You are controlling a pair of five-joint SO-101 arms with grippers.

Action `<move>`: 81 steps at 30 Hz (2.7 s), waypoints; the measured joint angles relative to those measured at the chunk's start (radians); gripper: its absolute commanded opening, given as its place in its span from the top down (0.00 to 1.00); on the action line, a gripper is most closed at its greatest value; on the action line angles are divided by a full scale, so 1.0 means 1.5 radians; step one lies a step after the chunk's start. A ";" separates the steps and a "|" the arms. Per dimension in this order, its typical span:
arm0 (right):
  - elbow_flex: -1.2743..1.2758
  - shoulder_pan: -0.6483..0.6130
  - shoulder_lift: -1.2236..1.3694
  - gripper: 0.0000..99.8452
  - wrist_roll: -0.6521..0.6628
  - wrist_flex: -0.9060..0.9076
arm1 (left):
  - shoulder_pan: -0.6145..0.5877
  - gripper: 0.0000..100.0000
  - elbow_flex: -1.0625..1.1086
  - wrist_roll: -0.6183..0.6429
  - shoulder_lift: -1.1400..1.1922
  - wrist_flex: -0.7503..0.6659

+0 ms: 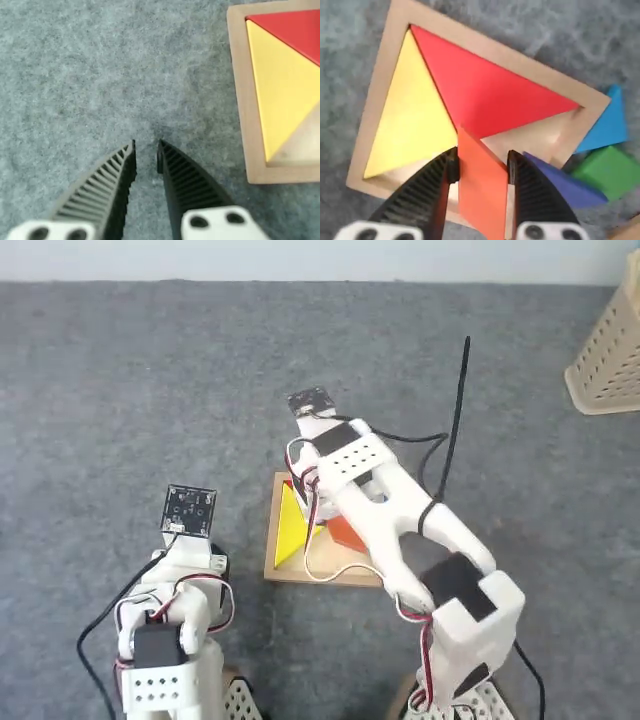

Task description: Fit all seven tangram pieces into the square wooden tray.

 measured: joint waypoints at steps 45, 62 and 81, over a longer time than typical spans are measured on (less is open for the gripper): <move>0.210 -0.010 -0.141 0.91 0.062 -0.130 | 0.000 0.93 0.000 0.000 0.000 0.000; 0.189 0.131 -0.101 0.91 0.098 -0.146 | 0.000 0.93 0.000 0.000 0.000 0.000; 0.145 -0.043 -0.065 0.90 0.209 -0.121 | 0.000 0.93 0.000 0.000 0.000 0.000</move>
